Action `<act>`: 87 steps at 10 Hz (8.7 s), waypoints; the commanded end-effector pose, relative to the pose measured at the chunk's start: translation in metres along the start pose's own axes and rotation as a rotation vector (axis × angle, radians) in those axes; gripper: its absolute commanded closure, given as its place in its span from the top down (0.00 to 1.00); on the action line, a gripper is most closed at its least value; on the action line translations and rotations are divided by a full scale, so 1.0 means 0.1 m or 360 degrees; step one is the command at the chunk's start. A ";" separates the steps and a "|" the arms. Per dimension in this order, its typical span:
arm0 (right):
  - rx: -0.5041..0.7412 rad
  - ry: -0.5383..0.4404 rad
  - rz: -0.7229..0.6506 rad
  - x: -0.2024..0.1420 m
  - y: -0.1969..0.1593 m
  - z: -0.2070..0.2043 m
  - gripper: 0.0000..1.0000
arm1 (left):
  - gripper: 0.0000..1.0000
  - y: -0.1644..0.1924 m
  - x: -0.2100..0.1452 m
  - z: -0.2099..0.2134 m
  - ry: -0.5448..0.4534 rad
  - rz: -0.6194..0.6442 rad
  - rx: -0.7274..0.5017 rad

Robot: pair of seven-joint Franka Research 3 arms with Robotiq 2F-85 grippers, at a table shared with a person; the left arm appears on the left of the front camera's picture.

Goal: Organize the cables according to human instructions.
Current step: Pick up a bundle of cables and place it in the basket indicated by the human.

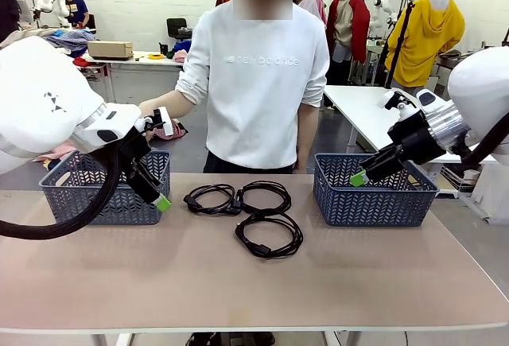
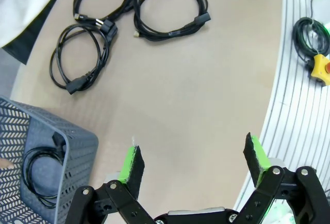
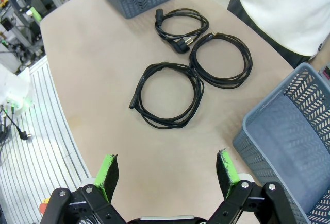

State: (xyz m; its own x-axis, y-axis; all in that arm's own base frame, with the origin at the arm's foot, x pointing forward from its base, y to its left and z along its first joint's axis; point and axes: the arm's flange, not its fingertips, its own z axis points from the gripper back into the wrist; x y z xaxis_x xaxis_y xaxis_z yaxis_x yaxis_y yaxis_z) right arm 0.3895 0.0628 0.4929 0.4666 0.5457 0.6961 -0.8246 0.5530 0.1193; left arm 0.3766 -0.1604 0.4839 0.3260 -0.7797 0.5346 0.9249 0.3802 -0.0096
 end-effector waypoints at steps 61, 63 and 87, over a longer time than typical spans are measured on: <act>0.0017 -0.0039 0.0034 0.01 -0.03 -0.01 1.00 | 0.02 1.71 1.15 -2.54 0.0873 -0.0708 -0.0153; 0.0017 -0.0039 0.0034 0.01 -0.03 -0.01 1.00 | 0.00 1.67 1.19 -2.38 0.0853 -0.0719 -0.0156; 0.0017 -0.0039 0.0034 0.01 -0.03 -0.01 1.00 | 0.00 2.31 -0.08 -0.23 0.0754 0.0042 0.0345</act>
State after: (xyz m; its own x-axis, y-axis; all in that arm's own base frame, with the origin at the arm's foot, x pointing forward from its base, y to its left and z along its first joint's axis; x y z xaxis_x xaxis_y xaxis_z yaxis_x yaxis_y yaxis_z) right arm 0.3895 0.0626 0.4934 0.4661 0.5480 0.6946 -0.8241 0.5545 0.1156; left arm 0.5810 -0.0783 0.4516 0.4273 -0.8976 0.1081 0.8832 0.4400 0.1625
